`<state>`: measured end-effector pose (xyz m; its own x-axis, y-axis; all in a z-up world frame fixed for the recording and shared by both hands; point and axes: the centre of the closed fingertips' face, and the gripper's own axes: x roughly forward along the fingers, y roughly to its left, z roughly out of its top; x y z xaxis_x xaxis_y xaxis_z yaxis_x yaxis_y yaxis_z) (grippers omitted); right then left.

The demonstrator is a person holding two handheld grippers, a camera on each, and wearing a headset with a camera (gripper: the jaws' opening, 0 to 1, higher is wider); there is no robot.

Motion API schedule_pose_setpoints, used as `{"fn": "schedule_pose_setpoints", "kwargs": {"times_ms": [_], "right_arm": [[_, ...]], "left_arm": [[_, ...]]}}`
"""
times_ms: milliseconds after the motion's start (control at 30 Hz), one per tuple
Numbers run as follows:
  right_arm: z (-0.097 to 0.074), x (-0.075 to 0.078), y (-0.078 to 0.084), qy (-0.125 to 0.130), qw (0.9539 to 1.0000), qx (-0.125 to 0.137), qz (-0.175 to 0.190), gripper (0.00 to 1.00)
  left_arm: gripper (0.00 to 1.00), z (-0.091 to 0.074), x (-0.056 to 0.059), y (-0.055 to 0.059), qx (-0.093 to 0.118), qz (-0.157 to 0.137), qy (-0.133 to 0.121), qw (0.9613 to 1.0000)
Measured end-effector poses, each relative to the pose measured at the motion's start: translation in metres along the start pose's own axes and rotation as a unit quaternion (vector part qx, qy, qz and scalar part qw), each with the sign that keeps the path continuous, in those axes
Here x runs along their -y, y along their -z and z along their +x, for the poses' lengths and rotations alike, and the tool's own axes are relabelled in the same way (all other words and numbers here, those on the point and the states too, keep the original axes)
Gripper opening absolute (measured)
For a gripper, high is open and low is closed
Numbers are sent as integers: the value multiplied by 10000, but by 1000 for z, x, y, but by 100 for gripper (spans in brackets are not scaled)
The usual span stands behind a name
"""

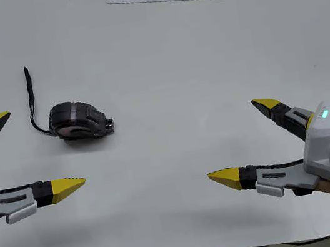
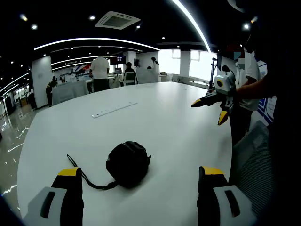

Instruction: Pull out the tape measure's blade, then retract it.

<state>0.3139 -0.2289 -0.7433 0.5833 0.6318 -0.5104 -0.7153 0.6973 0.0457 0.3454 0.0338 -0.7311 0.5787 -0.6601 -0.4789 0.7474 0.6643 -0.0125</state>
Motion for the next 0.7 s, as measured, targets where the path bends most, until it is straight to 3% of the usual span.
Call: {"fn": "schedule_pose_setpoints", "kwargs": {"times_ms": [700], "right_arm": [[1,4,1,-4,9999,-81,-64,98]], "left_arm": [[100,2,-5,-1,-39,73,5,10000]]}}
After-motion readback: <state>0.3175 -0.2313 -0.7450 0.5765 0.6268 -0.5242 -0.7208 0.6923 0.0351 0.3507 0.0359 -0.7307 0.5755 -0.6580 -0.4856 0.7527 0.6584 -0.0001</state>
